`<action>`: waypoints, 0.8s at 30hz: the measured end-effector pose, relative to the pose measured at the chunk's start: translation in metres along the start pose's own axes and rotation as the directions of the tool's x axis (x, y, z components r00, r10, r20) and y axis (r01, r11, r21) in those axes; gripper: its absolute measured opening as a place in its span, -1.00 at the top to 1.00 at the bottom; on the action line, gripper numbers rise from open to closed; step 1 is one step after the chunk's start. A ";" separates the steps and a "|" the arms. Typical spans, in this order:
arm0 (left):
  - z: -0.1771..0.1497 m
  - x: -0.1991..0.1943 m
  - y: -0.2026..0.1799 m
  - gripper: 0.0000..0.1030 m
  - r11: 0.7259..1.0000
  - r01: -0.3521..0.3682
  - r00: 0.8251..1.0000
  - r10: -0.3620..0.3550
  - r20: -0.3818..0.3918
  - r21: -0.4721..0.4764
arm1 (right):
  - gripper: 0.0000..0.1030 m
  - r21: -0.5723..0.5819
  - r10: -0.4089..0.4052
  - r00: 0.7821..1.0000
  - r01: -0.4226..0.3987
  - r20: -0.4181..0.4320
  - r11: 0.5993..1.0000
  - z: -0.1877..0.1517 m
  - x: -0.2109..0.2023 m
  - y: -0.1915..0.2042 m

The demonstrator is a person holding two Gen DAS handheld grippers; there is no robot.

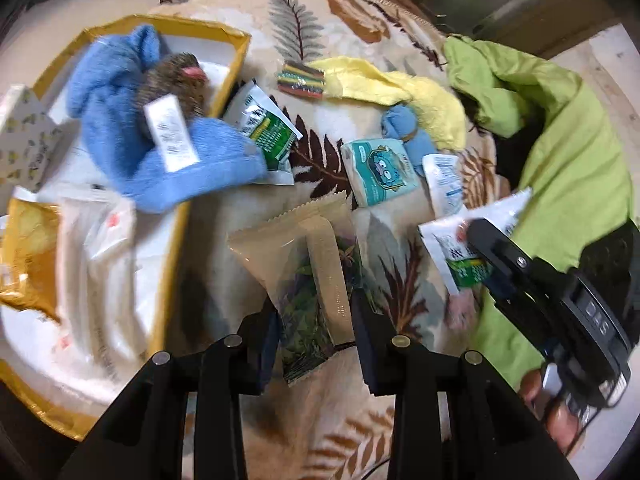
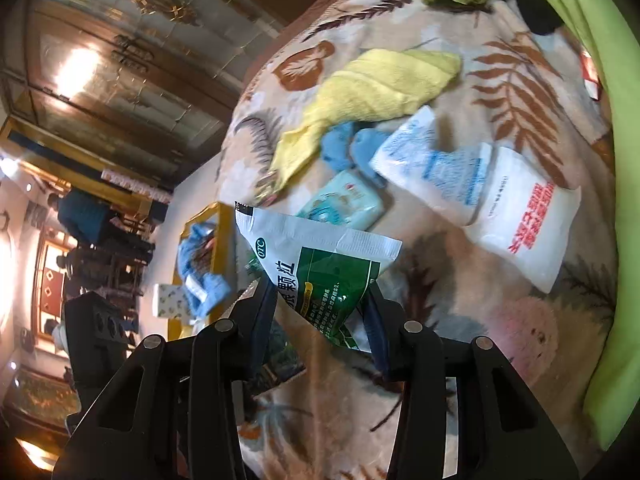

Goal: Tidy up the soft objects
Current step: 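Carry the packet and sachet into the yellow tray and open both grippers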

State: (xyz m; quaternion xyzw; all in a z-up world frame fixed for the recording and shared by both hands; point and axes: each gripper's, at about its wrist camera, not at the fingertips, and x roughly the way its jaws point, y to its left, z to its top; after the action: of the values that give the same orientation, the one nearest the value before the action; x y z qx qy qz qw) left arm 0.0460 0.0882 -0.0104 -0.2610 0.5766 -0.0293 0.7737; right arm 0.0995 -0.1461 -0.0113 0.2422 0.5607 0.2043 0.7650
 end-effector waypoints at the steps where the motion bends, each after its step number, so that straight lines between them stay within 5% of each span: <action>1: -0.001 -0.009 0.003 0.34 1.000 0.000 1.000 0.000 0.009 0.013 | 0.19 -0.015 0.006 1.000 -0.006 -0.005 1.000 -0.002 0.000 0.007; 13: 0.000 -0.078 0.072 0.34 0.997 -0.076 0.994 0.076 0.081 0.001 | 0.19 -0.138 0.072 0.992 -0.086 -0.107 0.987 -0.010 0.032 0.083; 24: 0.020 -0.084 0.121 0.34 0.983 -0.178 0.979 0.182 0.088 -0.044 | 0.19 -0.199 0.108 0.962 -0.161 -0.252 0.967 -0.016 0.096 0.155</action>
State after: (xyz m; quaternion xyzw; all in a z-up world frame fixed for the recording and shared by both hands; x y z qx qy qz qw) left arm 0.0048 0.2289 0.0147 -0.2227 0.5620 0.0632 0.7941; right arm 0.1050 0.0360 0.0049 0.1682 0.6051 0.3440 0.6980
